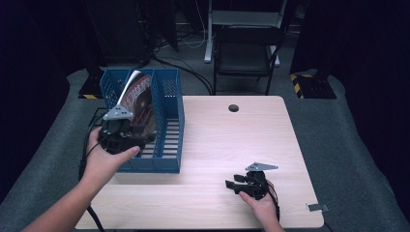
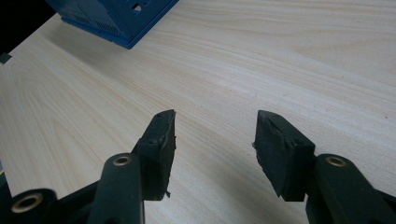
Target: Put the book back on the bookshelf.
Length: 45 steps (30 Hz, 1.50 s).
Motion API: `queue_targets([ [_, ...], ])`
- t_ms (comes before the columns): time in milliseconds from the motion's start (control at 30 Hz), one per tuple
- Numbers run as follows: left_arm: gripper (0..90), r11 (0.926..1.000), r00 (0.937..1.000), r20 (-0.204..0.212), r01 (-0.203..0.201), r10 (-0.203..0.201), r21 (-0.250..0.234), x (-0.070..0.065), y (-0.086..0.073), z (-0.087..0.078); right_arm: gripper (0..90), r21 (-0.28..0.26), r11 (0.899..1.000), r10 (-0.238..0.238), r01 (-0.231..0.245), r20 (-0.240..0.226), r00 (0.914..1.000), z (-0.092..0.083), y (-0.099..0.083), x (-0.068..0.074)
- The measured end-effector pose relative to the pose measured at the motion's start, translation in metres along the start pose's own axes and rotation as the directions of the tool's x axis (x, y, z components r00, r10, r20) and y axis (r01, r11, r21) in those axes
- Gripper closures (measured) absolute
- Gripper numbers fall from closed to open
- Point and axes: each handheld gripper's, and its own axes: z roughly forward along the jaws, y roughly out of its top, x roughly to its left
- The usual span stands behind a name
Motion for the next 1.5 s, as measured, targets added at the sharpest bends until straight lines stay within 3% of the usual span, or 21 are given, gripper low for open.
queue_targets([
  [133,46.0,0.9995,0.9991,0.033,-0.025,0.024,0.019,-0.012,-0.009,0.011,47.8,0.004,1.0,0.005,-0.005,0.001,1.0,0.0,0.0,0.002],
  [400,46.1,0.9978,0.9959,0.087,-0.027,0.022,0.06,-0.031,-0.043,0.046,47.8,-0.001,1.0,-0.004,0.004,0.001,1.0,-0.001,0.0,0.001],
  [533,46.2,0.9952,0.9952,0.089,-0.048,0.041,0.085,-0.038,-0.057,0.057,47.8,-0.002,1.0,-0.005,0.005,0.001,1.0,-0.001,0.0,0.0],
  [767,46.3,0.9948,0.9941,0.095,-0.06,0.052,0.083,-0.048,-0.076,0.068,47.8,-0.004,1.0,-0.003,0.003,0.002,1.0,-0.001,0.001,0.001],
  [900,46.3,0.9967,0.996,0.073,-0.056,0.052,0.059,-0.054,-0.085,0.076,47.8,-0.003,1.0,-0.003,0.003,0.003,1.0,-0.001,0.001,0.001],
  [1067,46.4,0.9964,0.9937,0.102,-0.053,0.046,0.065,-0.06,-0.094,0.083,47.8,-0.005,1.0,-0.008,0.008,0.002,1.0,-0.001,0.001,0.001],
  [1167,46.4,0.9939,0.9912,0.117,-0.071,0.061,0.084,-0.064,-0.101,0.09,47.8,-0.004,1.0,-0.006,0.006,0.002,1.0,-0.001,0.001,0.001],
  [1333,46.9,0.9945,0.9901,0.134,-0.054,0.041,0.089,-0.068,-0.111,0.102,47.8,-0.006,1.0,-0.005,0.005,0.003,1.0,-0.003,0.001,0.001],
  [1500,47.2,0.9974,0.9822,0.188,-0.019,0.005,0.07,-0.072,-0.121,0.111,47.9,-0.005,1.0,-0.001,0.002,0.004,1.0,-0.003,0.001,0.002],
])
